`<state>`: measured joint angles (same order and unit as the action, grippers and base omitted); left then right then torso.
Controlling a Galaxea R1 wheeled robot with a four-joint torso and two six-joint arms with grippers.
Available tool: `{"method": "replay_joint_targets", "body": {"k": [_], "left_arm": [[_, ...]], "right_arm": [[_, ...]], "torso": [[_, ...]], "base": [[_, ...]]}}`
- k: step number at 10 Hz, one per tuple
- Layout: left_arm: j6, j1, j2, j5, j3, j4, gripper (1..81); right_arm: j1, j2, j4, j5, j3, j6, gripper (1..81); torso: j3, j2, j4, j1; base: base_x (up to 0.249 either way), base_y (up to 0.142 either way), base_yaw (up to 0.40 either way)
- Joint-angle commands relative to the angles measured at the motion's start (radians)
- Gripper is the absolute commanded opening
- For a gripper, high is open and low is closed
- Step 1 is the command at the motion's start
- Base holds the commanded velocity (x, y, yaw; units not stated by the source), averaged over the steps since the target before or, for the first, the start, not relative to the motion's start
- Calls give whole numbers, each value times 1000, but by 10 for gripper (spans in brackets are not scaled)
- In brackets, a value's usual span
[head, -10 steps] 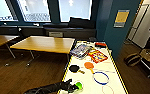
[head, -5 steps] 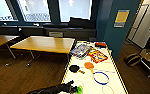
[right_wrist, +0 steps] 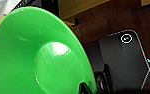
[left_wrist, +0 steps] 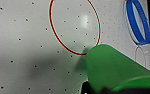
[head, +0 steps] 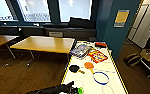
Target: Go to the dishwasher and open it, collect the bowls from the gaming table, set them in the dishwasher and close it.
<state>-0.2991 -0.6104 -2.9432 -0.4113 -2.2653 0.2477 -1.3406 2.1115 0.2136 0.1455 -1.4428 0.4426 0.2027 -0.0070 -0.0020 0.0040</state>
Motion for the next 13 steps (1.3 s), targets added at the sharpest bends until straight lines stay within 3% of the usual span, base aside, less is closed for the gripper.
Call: {"method": "replay_joint_targets", "body": {"k": [1,7,12,13], "left_arm": [[-6,220,113,-41,260,4,10],[-40,300,307,-20,597,10,10],[-40,265,400,0,678,4,10],[-40,255,401,2,676,4,10]], "right_arm": [[53,-46,23,-38,22,2,10],[51,-46,21,-37,21,-2,10],[59,-32,20,-37,10,2,10],[59,-32,20,-37,9,2,10]], "torso": [[0,0,0,0],[0,0,0,0],[0,0,0,0],[-50,0,0,0]], "base": [[0,0,0],[0,0,0],[0,0,0],[0,0,0]]}}
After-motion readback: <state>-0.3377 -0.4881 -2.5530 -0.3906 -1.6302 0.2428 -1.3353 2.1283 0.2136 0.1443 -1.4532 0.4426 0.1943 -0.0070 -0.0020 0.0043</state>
